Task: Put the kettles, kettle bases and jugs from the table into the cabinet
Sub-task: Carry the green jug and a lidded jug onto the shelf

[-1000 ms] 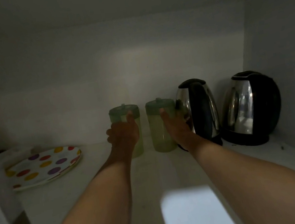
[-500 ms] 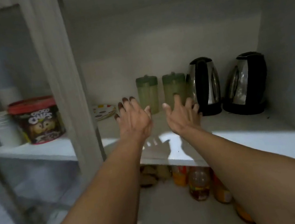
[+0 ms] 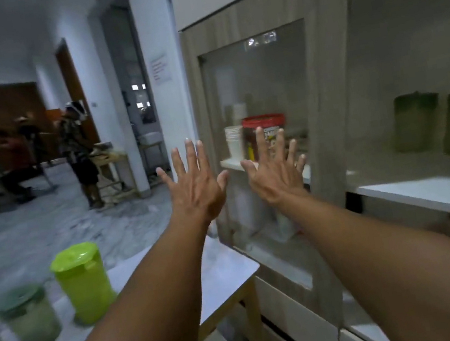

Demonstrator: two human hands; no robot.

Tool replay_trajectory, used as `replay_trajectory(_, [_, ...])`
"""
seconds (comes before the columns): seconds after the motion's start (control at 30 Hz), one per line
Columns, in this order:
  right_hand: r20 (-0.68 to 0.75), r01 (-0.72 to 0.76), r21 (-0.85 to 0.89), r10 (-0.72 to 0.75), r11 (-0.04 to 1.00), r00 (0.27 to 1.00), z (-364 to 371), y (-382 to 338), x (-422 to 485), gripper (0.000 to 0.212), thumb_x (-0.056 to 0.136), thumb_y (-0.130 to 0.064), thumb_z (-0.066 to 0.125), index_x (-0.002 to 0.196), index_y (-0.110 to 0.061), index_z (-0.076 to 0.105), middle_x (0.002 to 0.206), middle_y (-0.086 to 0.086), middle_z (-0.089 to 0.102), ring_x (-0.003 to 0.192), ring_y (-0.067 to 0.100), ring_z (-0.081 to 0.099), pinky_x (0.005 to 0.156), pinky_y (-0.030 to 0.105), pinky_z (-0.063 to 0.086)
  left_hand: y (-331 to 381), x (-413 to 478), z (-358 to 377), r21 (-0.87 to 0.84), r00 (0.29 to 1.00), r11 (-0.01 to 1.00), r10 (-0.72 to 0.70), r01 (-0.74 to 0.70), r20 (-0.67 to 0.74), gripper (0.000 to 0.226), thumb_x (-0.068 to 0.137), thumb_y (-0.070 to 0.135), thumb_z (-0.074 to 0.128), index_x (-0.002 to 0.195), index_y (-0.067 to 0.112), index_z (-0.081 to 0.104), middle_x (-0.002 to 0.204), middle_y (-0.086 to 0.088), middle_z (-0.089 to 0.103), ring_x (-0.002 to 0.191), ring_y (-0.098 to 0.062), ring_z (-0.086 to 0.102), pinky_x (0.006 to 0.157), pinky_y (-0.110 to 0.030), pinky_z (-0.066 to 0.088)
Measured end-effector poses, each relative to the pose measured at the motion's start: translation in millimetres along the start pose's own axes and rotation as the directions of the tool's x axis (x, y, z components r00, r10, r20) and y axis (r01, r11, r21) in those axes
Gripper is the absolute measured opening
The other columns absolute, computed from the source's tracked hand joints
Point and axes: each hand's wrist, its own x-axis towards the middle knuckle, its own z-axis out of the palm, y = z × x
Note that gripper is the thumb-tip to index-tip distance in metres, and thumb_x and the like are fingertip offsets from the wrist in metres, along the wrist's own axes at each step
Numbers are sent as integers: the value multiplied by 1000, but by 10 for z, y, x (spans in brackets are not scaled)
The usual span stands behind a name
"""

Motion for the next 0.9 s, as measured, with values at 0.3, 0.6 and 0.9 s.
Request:
replay_trajectory(0.3, [270, 290, 177, -329, 941, 905, 1452, -2430, -1021, 72, 99, -61, 25, 156, -35, -11, 164, 11, -19, 150, 42, -10, 117, 63, -1, -2787, -1050, -661, 256, 914, 887, -405, 385, 28, 82, 98, 62, 22, 156, 13, -10, 164, -4, -15, 149, -38, -13, 111, -70, 0])
replay_trajectory(0.6, [490, 351, 229, -419, 908, 764, 2618, -3357, -1583, 72, 99, -60, 28, 157, -32, -4, 166, 11, -8, 150, 42, -2, 116, 64, 7, -4131, -1784, -425, 295, 733, 726, -671, 621, 108, 78, 100, 56, 27, 157, 10, -1, 164, -8, -6, 149, -39, -2, 114, -64, 7])
replay_trajectory(0.9, [597, 153, 171, -226, 973, 770, 3757, -3276, -1167, 85, 95, -60, 41, 157, -18, 1, 163, 14, 7, 146, 43, 15, 115, 59, 19, -4462, -1486, 812, 21, 640, 652, -751, 758, 163, 70, 97, 43, 51, 146, -1, 27, 145, -21, 36, 134, -36, 36, 110, -42, 30])
